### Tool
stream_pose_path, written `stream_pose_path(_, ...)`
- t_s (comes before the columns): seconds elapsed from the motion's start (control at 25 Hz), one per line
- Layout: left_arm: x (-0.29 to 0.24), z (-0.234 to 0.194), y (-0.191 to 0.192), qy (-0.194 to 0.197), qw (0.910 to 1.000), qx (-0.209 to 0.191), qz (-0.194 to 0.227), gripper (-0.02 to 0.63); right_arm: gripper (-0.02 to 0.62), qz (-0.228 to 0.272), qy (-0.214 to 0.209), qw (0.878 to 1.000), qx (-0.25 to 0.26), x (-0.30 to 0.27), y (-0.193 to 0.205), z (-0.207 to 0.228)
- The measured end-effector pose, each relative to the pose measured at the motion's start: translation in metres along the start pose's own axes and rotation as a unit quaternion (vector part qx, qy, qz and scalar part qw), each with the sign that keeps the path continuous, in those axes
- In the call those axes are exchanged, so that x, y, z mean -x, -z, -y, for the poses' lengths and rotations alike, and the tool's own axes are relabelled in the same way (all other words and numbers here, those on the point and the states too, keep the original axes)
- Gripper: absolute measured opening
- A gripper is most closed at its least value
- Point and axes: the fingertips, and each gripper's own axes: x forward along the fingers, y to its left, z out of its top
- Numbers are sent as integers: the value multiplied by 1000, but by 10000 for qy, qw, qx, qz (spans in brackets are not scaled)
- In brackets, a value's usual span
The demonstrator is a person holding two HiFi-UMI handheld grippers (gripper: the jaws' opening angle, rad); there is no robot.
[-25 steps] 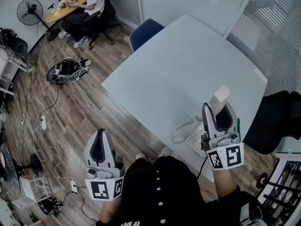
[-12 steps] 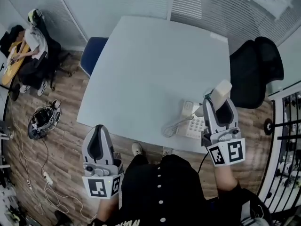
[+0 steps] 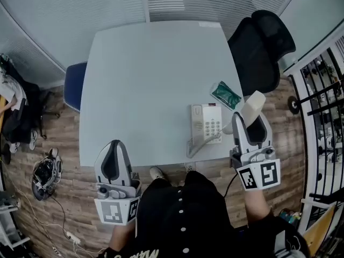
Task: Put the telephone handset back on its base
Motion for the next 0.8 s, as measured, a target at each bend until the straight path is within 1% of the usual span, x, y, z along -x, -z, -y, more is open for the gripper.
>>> stream_pose_path(0.16,-12,5,6,428,9990,143,-43,18,232,-83,426,9990,45,21,2,4)
stream_pose_path(0.32,-20,11,11,705,9972,225,-84,18,232,-246,601,9979,42,31,10,2)
stream_pose_path(0.52,-25,16,18,803,9961,313,-159,18,232,-476,604,9970,-10,32,26,-4)
stream_pose_path(0.8,-31,23,33,791,9956,317,-386,18,232,-1086,498,9924,-292,22,76,-6)
